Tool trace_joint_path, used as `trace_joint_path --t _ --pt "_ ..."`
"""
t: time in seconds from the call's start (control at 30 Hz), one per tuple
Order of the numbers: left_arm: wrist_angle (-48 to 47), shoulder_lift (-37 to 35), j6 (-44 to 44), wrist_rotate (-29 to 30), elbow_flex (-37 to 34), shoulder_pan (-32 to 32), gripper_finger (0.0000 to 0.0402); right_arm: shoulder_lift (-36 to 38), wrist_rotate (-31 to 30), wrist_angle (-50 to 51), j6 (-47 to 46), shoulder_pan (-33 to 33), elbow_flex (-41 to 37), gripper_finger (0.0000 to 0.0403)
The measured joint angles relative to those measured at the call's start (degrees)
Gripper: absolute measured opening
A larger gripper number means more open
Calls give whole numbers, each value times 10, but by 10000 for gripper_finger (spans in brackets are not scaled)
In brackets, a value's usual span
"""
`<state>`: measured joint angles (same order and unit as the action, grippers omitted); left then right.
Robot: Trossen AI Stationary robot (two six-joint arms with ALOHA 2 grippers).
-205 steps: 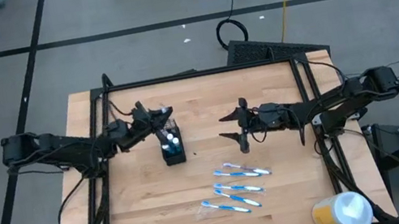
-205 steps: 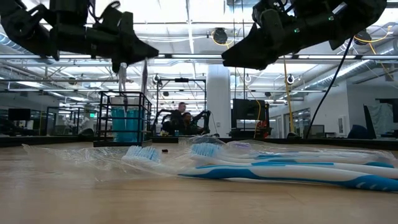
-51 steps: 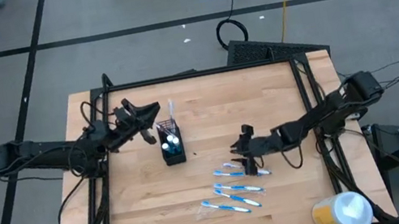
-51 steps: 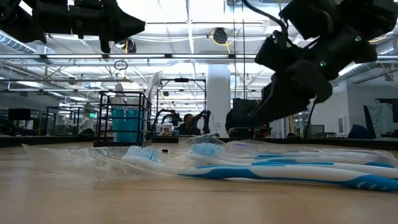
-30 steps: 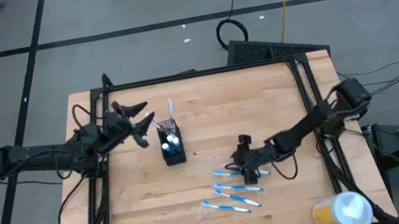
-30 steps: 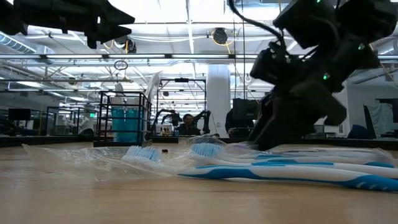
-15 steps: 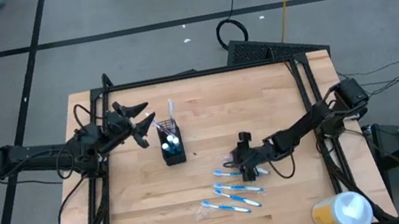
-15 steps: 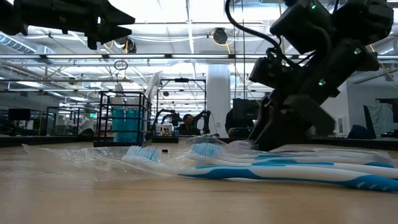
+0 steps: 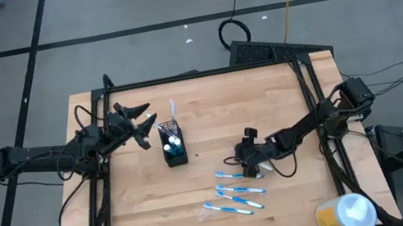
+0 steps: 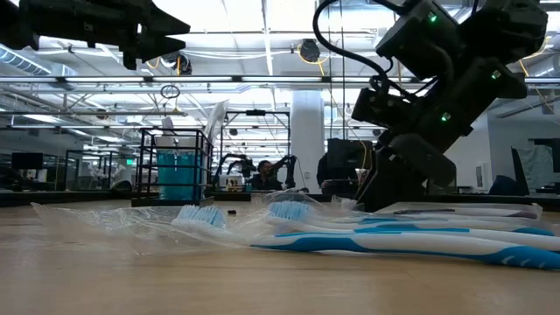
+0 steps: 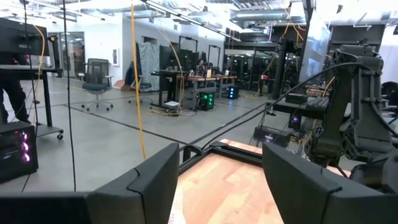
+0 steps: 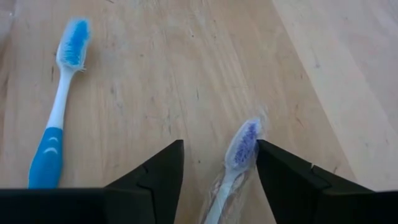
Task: Pick & Place toothbrushing station
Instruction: Put the purple toothbrush into the black organizer
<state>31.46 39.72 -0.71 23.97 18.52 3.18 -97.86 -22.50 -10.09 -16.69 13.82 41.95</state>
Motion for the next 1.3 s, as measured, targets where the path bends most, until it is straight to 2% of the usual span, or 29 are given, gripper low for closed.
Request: trace_joint_path --t 0.33,0.57,0.67,1.3 --pt "0 0 4 0 0 0 234 5 3 22 -5 0 1 178" --pt "1 0 4 0 0 0 234 70 0 52 -20 1 1 175" --pt "0 0 4 0 0 0 234 75 1 57 -31 1 1 176" --pt "0 0 4 0 0 0 235 -1 10 50 -79 2 2 169"
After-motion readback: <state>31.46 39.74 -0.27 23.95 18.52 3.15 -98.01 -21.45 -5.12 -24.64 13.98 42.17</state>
